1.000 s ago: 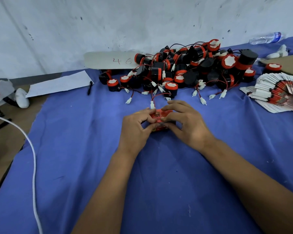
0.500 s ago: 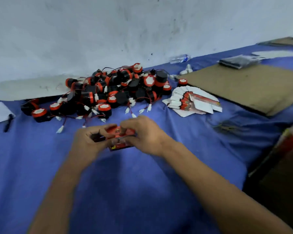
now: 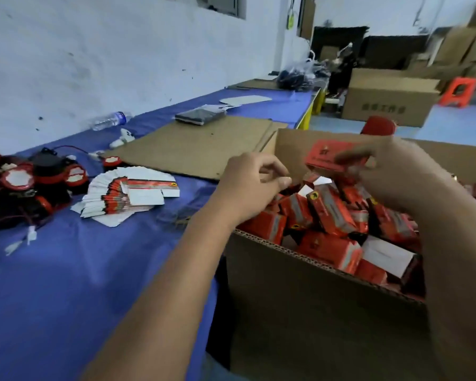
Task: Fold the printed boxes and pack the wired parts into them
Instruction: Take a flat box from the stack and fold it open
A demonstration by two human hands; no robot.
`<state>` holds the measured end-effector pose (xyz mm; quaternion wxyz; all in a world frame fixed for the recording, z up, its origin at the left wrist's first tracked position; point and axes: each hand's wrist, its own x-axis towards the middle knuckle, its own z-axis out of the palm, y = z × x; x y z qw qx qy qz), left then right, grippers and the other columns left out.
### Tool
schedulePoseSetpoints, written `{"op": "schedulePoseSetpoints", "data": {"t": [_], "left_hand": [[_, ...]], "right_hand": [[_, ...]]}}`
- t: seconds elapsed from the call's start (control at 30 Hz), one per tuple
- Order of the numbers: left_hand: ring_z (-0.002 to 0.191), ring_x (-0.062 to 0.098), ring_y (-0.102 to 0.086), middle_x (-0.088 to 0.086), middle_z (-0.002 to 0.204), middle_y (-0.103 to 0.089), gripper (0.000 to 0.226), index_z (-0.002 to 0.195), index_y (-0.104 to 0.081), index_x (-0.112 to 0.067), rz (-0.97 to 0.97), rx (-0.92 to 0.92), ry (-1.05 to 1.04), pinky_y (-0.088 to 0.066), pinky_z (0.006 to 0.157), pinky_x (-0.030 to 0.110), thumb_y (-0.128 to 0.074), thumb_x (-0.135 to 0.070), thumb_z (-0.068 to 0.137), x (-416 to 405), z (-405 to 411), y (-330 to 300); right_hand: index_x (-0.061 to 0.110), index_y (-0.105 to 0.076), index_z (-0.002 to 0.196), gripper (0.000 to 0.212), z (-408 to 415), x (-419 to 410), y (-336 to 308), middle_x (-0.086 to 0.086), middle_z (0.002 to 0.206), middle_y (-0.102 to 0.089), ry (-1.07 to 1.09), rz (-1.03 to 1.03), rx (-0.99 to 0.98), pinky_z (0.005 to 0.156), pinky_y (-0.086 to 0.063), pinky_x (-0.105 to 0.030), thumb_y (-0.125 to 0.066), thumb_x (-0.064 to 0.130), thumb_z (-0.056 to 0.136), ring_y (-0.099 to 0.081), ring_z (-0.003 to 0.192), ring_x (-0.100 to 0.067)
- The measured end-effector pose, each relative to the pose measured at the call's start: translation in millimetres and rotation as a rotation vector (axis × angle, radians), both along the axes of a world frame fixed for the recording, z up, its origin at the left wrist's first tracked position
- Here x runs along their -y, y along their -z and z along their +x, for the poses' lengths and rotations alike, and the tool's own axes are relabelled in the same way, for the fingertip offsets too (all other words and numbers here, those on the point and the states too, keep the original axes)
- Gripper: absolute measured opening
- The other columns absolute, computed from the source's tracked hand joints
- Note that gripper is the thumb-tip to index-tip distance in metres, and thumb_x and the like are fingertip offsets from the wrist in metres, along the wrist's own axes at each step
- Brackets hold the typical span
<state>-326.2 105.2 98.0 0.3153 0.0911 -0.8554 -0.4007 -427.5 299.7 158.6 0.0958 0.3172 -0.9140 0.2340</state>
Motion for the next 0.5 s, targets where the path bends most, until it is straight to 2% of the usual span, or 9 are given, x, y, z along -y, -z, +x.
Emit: {"op": "schedulePoseSetpoints", "data": {"t": [0.03, 0.1, 0.17, 0.2, 0.27, 0.33, 0.4, 0.5], "left_hand": [[0.076, -0.019, -0.062, -0.018, 0.082, -0.071, 0.020, 0.077, -0.071, -0.034, -0.040, 0.041, 0.010, -0.041, 0.068, -0.001, -0.082, -0.019, 0.086, -2.8, -4.7, 1.8], [0.076, -0.019, -0.062, -0.024, 0.077, -0.067, 0.030, 0.069, -0.066, -0.040, -0.057, 0.082, -0.006, -0.043, 0.068, 0.001, -0.082, -0.021, 0.086, -1.8, -6.3, 7.5], [0.080, -0.006, -0.069, -0.016, 0.080, -0.073, 0.028, 0.067, -0.067, -0.037, -0.028, 0.046, -0.077, -0.054, 0.074, 0.017, -0.081, -0.019, 0.084, 3.6, -1.0, 13.1], [0.081, 0.002, -0.071, -0.009, 0.083, -0.076, 0.024, 0.067, -0.069, -0.034, -0.014, 0.014, -0.120, -0.058, 0.077, 0.027, -0.079, -0.019, 0.083, 6.8, 2.8, 15.4], [0.082, 0.009, -0.072, -0.007, 0.084, -0.077, 0.022, 0.067, -0.070, -0.033, 0.028, -0.073, -0.208, -0.059, 0.079, 0.030, -0.078, -0.019, 0.083, 18.6, 13.0, 21.4], [0.078, 0.005, -0.069, -0.014, 0.077, -0.073, 0.023, 0.069, -0.069, -0.032, 0.046, -0.132, -0.327, -0.052, 0.076, 0.017, -0.077, -0.018, 0.085, 32.4, 26.7, 30.8], [0.079, 0.005, -0.065, -0.012, 0.077, -0.069, 0.013, 0.078, -0.074, -0.025, 0.040, -0.063, -0.447, -0.045, 0.073, 0.016, -0.073, -0.018, 0.089, 47.5, 40.9, 45.4], [0.083, 0.015, -0.065, 0.000, 0.086, -0.074, 0.010, 0.084, -0.078, -0.017, 0.167, 0.120, -0.642, -0.046, 0.073, 0.028, -0.069, -0.016, 0.089, 78.3, 64.3, 72.6]], "right_hand": [[0.032, -0.072, 0.122, 0.029, -1.3, -0.9, 1.7, -0.006, 0.130, -0.064, -0.018, 0.044, 0.056, 0.079, -0.037, -0.027, -0.060, 0.018, 0.100, -0.047, 0.093, -0.016], [0.031, -0.066, 0.132, 0.034, 2.0, 4.5, 3.1, -0.005, 0.142, -0.058, -0.044, 0.041, 0.066, 0.084, -0.037, -0.027, -0.054, 0.017, 0.103, -0.055, 0.106, -0.022], [0.027, -0.063, 0.138, 0.038, 10.8, 12.9, -1.0, -0.008, 0.150, -0.051, -0.044, 0.010, 0.025, 0.088, -0.038, -0.030, -0.051, 0.014, 0.103, -0.053, 0.126, -0.031], [0.026, -0.063, 0.138, 0.039, 16.3, 17.0, -3.0, -0.009, 0.149, -0.052, -0.052, 0.010, 0.003, 0.090, -0.040, -0.031, -0.051, 0.014, 0.103, -0.052, 0.128, -0.033], [0.025, -0.066, 0.133, 0.036, 31.6, 30.2, -2.5, -0.011, 0.137, -0.062, -0.086, -0.026, -0.039, 0.087, -0.045, -0.033, -0.053, 0.014, 0.101, -0.059, 0.117, -0.031], [0.025, -0.069, 0.126, 0.032, 55.0, 54.6, 3.1, -0.008, 0.126, -0.068, -0.161, -0.130, -0.064, 0.086, -0.051, -0.036, -0.055, 0.015, 0.100, -0.062, 0.105, -0.026], [0.026, -0.073, 0.119, 0.027, 81.1, 90.6, 9.2, -0.001, 0.124, -0.069, -0.272, -0.218, -0.034, 0.093, -0.050, -0.033, -0.058, 0.017, 0.099, -0.062, 0.110, -0.021], [0.023, -0.078, 0.106, 0.024, 109.8, 159.1, 26.1, 0.002, 0.112, -0.074, -0.413, -0.257, 0.063, 0.089, -0.052, -0.030, -0.059, 0.016, 0.094, -0.066, 0.103, -0.018]]}}
